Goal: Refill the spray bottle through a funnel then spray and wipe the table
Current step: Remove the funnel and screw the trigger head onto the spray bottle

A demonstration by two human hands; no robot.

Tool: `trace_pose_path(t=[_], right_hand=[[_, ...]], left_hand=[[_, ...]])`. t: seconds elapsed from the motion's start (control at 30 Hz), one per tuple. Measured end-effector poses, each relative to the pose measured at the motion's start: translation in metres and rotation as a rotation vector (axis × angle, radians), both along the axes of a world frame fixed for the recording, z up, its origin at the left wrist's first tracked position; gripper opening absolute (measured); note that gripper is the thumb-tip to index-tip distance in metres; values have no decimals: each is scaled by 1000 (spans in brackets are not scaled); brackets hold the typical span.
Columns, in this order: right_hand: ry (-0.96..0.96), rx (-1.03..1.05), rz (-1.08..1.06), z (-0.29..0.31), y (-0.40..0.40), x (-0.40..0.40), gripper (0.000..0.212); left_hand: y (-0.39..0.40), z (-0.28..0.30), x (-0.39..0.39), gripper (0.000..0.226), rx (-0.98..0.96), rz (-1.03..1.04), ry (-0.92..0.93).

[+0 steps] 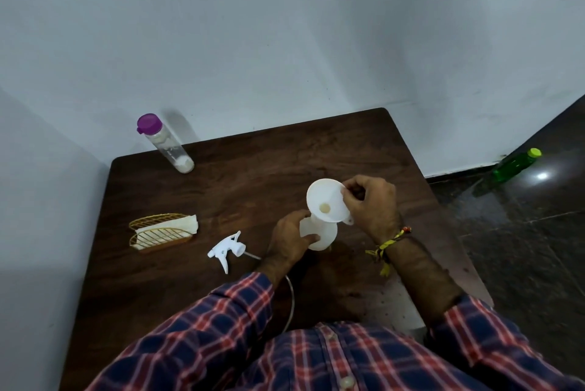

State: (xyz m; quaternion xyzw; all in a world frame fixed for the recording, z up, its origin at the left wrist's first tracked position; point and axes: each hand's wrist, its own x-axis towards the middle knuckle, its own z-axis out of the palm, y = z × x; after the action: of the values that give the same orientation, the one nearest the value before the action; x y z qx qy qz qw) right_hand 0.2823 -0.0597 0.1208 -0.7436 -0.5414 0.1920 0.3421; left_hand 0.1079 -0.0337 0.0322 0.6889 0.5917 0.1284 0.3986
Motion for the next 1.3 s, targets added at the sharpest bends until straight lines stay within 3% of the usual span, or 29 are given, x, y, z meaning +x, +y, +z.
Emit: trace_pose_path(t=[0.4,0.77,1.0,1.17,1.3], right_hand=[[44,-4,-65,8,2,-5,11],[320,-65,-91,24,14,10,9],[250,-45,-1,33,52,-35,14],[180,-103,-34,16,100,-91,11],[47,-136,-20,-10,157,-149,10]], left_hand=[[2,-7,-3,59,-7,-12,-15],[4,-11,-22,65,23,-48,-68],[39,-11,-86,52,81,265,130],[82,-17,-130,61,-35,235,277],[120,-43,-165,89,-219,87,420]])
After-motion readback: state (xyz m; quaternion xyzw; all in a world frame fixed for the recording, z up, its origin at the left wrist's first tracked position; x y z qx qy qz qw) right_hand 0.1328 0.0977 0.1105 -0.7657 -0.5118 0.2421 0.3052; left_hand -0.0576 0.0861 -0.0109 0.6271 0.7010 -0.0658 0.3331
